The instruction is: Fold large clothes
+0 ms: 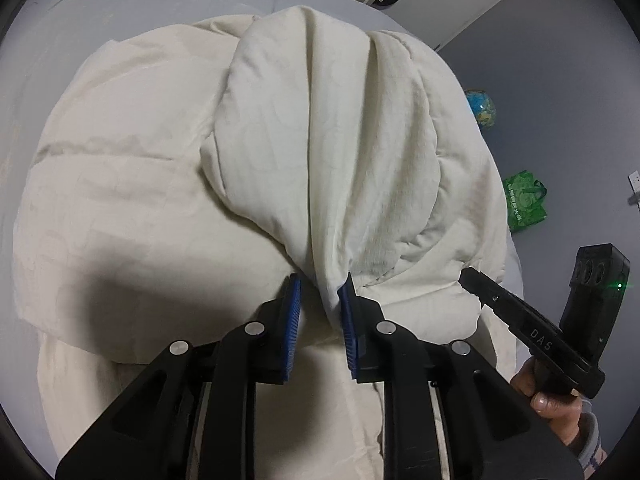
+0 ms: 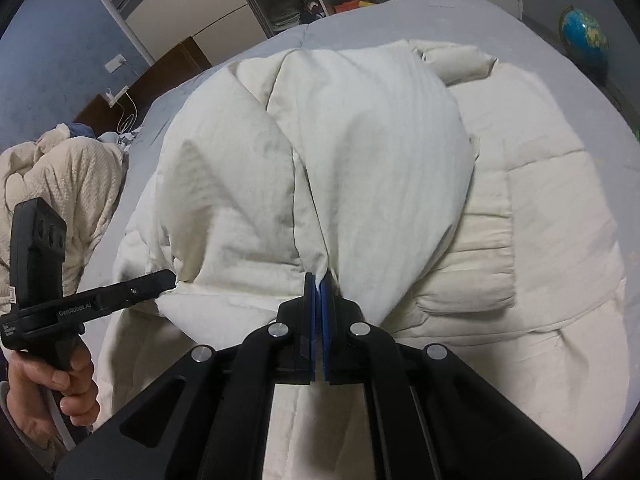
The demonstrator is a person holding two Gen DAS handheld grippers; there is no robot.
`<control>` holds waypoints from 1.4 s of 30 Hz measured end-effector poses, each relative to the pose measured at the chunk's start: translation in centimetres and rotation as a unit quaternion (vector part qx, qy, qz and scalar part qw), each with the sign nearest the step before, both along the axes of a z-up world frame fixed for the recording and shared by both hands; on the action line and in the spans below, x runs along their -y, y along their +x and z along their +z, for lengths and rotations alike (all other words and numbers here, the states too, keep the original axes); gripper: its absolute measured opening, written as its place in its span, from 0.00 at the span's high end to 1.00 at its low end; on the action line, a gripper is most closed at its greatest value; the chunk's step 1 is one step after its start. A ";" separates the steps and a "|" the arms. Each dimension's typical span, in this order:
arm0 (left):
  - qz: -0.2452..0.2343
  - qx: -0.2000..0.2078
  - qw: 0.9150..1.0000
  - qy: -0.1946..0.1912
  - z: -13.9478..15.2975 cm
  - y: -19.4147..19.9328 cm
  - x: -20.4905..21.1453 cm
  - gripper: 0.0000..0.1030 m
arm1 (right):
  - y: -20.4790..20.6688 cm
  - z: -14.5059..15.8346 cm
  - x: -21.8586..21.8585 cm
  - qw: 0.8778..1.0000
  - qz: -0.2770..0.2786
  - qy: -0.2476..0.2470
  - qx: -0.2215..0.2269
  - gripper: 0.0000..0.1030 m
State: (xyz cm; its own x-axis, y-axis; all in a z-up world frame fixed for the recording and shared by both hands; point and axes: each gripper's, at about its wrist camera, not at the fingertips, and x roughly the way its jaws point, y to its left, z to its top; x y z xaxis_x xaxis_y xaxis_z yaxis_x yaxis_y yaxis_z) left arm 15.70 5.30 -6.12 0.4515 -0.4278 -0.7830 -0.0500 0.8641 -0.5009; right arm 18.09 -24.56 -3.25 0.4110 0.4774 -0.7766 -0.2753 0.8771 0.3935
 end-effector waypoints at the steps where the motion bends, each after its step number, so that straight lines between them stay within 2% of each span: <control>1: -0.001 0.000 1.000 0.003 -0.1 -0.1 -0.1 0.81 | -0.1 -0.2 -0.1 1.000 0.001 0.000 0.001 1.00; 5: -0.006 0.005 1.000 0.024 -0.7 -0.1 0.3 0.81 | -0.1 -1.0 -0.3 1.000 0.007 -0.010 0.006 1.00; 9: 0.003 0.017 1.000 0.007 -0.4 -0.1 0.3 0.79 | -0.2 -0.7 0.0 1.000 0.004 -0.001 0.008 0.98; 11: 0.004 0.025 1.000 0.008 0.0 -0.6 0.1 0.73 | -0.4 -0.1 0.2 1.000 0.004 0.007 0.006 0.97; 13: 0.007 0.031 0.999 0.014 0.7 -1.1 -0.2 0.58 | -0.6 0.7 0.7 1.000 0.005 0.014 0.005 0.92; 14: 0.011 0.033 0.999 0.015 1.0 -1.4 -0.4 0.53 | -0.8 1.3 1.1 1.000 0.008 0.018 0.007 0.81; 15: 0.011 0.033 0.999 0.016 1.2 -1.9 -0.5 0.46 | -1.0 1.8 1.3 1.000 0.009 0.021 0.011 0.63; 16: 0.008 0.032 0.999 0.021 1.5 -2.2 -0.6 0.38 | -1.3 2.4 1.6 0.999 0.009 0.026 0.018 0.56; 17: 0.007 0.033 0.999 0.026 1.7 -2.6 -0.8 0.36 | -1.8 3.3 2.3 0.999 0.008 0.038 0.031 0.48; 19: 0.005 0.033 0.998 0.043 2.4 -3.6 -0.9 0.24 | -2.4 4.6 3.3 0.998 0.003 0.041 0.047 0.46; 23: 0.007 0.032 0.997 0.064 3.3 -5.8 -1.2 0.20 | -3.4 6.2 6.1 0.998 -0.007 0.053 0.042 0.45; 27: 0.019 0.036 0.995 0.091 4.6 -8.4 -2.1 0.17 | -4.4 7.3 9.5 0.997 -0.020 0.064 0.030 0.36; 31: 0.047 0.044 0.993 0.099 5.0 -11.2 -4.2 0.15 | -5.3 7.4 12.7 0.996 -0.046 0.076 0.002 0.35; 35: 0.084 0.034 0.991 0.098 4.2 -14.2 -5.7 0.15 | -5.9 7.0 15.8 0.991 -0.080 0.097 -0.038 0.34; 39: 0.106 0.012 0.987 0.120 3.3 -16.5 -6.4 0.15 | -6.3 6.9 17.2 0.991 -0.089 0.075 -0.064 0.34; 42: 0.123 -0.005 0.984 0.129 2.7 -18.2 -7.7 0.14 | -6.4 6.0 18.0 0.991 -0.074 0.024 -0.106 0.33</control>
State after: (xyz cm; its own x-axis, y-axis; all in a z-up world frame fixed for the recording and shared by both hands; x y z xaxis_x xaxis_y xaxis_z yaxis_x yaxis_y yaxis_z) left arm -2.51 13.04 -3.39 0.5073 -0.0927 -0.8568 -0.2772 0.9238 -0.2640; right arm 11.71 -42.55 2.78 0.3085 0.4626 -0.8312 -0.0515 0.8806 0.4710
